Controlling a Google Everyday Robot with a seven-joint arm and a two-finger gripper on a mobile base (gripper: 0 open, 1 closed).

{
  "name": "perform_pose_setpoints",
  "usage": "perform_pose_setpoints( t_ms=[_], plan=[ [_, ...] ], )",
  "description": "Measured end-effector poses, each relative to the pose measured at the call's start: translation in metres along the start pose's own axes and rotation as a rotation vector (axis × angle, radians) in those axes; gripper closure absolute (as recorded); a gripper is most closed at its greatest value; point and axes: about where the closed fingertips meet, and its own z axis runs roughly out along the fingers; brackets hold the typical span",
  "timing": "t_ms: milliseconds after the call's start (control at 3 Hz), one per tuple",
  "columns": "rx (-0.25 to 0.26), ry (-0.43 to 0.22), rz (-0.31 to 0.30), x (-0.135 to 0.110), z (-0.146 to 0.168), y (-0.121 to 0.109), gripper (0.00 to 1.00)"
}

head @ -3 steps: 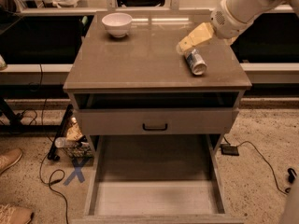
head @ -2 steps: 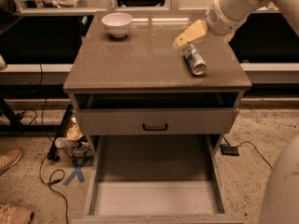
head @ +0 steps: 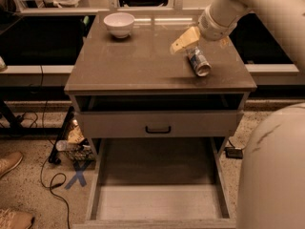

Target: Place redbull can into middle drawer

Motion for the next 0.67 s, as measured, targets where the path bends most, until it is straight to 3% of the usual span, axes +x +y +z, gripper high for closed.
perform_pose_setpoints(
  t_ms=[333, 667],
  plan=[
    [-0.006, 0.034, 0.012, 0.000, 0.030, -0.001, 0.03],
    [-0.011, 0.052, 0.013, 0.000, 0.046, 0.000, 0.25]
  ],
)
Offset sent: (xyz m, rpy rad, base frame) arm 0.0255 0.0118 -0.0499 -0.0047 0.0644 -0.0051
